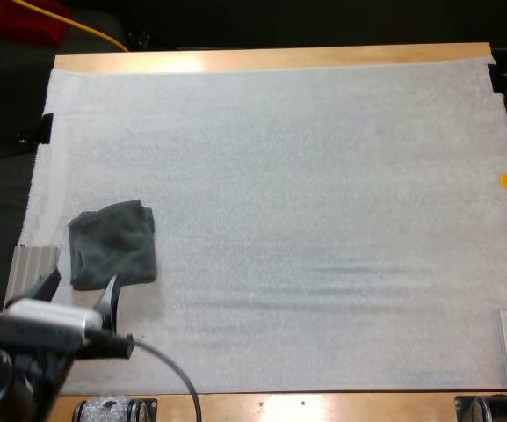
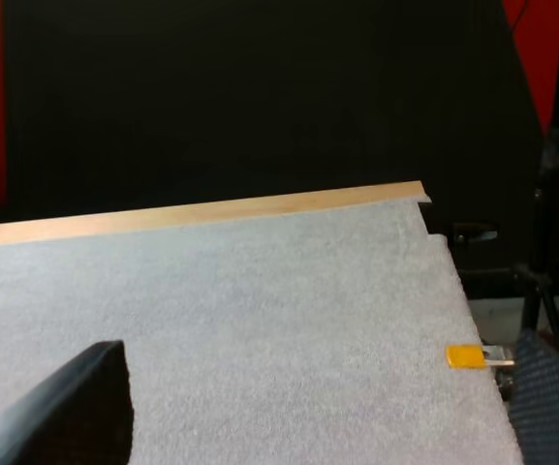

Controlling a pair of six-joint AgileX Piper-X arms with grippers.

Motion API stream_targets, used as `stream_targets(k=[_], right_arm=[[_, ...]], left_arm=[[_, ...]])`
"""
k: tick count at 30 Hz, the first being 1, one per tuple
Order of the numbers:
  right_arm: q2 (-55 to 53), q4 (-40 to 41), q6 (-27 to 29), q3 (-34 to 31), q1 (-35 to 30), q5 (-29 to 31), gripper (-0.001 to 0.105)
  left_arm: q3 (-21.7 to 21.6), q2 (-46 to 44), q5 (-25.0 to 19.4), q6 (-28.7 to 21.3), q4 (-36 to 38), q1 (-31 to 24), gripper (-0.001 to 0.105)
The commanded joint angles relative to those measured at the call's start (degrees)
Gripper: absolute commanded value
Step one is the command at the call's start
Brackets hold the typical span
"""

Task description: Pick towel from pile, fold and stack

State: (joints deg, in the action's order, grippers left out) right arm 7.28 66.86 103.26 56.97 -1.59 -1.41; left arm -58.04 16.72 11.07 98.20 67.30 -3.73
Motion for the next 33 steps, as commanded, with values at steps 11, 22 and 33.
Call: stream_targets(k=[11,22,33], right_arm=[[-8.9,2.4,0.2,0.5,-0.2,0.3,0.077],[-10.6,5.4,-0.7,-1.2,-0.2,0.3,0.077],[-10.5,0.1,-0.7,-6.1,-0.2,0.3,0.077]], left_arm=[[3.3,-13.0,0.3,-1.1,7.7,0.2,0.066],[3.3,-24.0,0.3,-4.3,15.8,0.2,0.066],[6.7,-25.6,-0.6,-6.8,14.8,0.2,0.066]])
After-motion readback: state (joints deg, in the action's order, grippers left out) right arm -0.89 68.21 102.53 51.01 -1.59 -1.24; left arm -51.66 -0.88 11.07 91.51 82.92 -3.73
